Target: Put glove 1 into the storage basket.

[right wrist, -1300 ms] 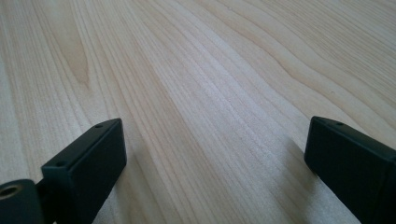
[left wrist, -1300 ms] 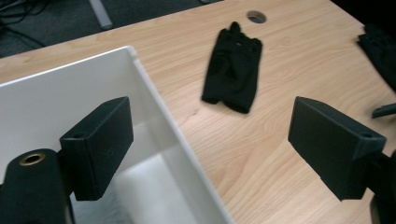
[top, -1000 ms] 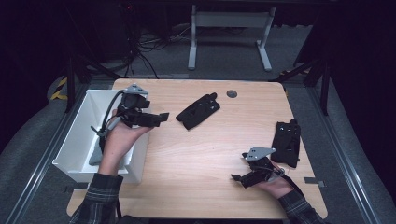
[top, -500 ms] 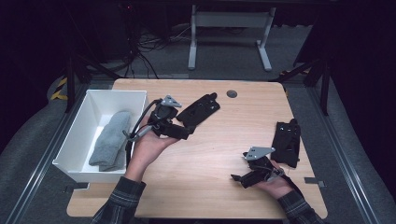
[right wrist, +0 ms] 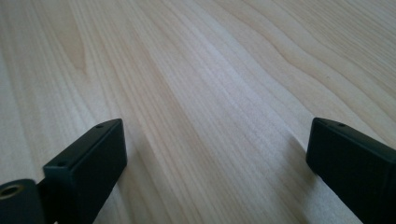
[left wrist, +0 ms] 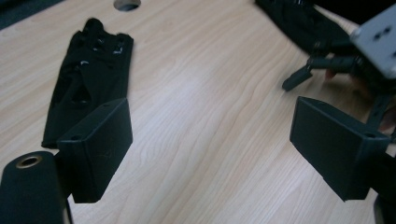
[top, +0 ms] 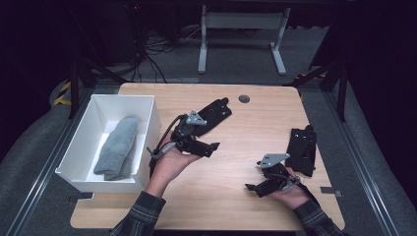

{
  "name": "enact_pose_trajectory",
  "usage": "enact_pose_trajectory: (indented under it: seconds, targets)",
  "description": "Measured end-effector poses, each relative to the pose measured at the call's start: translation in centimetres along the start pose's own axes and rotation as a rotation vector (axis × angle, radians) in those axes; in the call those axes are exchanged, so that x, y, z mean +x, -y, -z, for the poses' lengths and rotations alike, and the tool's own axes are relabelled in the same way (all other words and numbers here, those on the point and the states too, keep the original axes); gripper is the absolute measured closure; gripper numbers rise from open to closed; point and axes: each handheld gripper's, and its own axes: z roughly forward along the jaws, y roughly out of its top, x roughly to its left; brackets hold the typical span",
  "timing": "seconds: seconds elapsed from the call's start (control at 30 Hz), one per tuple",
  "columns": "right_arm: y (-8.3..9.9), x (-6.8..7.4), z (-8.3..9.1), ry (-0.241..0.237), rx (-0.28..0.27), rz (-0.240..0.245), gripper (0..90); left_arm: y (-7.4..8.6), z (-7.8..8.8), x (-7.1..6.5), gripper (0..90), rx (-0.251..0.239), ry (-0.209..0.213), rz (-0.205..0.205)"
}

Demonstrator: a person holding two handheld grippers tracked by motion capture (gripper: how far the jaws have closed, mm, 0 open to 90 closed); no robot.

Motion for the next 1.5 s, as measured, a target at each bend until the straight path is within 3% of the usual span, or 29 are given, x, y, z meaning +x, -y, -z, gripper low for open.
enact_pose_trajectory:
  seconds: [0.23,0.27,0.4,0.57,0.77,0.97,1.1,1.27,1.4,1.5]
  targets:
    - [0.1,-0.9,1.4,-0.029,-0.036,-0.011,16.6,2.9,-2.0,-0.6,12.5,0.049,0.021,-0.008]
    - [0.0,-1.1,1.5,-0.027,-0.035,-0.013,17.6,3.9,-2.6,-0.8,12.5,0.055,0.034,-0.004]
    - [0.0,-1.4,1.9,-0.032,-0.04,-0.022,24.3,5.5,-3.3,-1.1,12.5,0.06,0.043,-0.003]
    - [-0.2,-2.1,2.9,0.003,-0.046,-0.022,36.3,7.5,-4.0,-1.1,11.9,0.09,0.041,-0.009]
    - [-0.3,-4.0,4.7,0.046,-0.059,-0.044,61.9,9.7,-4.8,-1.3,8.4,0.13,0.037,-0.02]
    - [0.0,-6.5,6.7,0.088,-0.059,-0.066,87.4,10.9,-5.5,-1.5,3.3,0.17,0.04,-0.025]
    - [0.3,-8.3,7.9,0.133,-0.044,-0.078,90.0,11.0,-6.1,-1.8,0.0,0.195,0.024,-0.062]
    - [0.9,-10.1,9.1,0.163,-0.058,-0.123,90.0,11.2,-6.3,-1.7,0.0,0.177,0.022,-0.07]
    - [2.1,-11.3,9.6,0.169,-0.056,-0.152,90.0,12.0,-6.2,-1.4,0.0,0.107,0.037,-0.083]
    - [2.7,-11.7,9.7,0.171,-0.05,-0.17,90.0,12.2,-6.1,-1.4,0.0,0.101,0.031,-0.077]
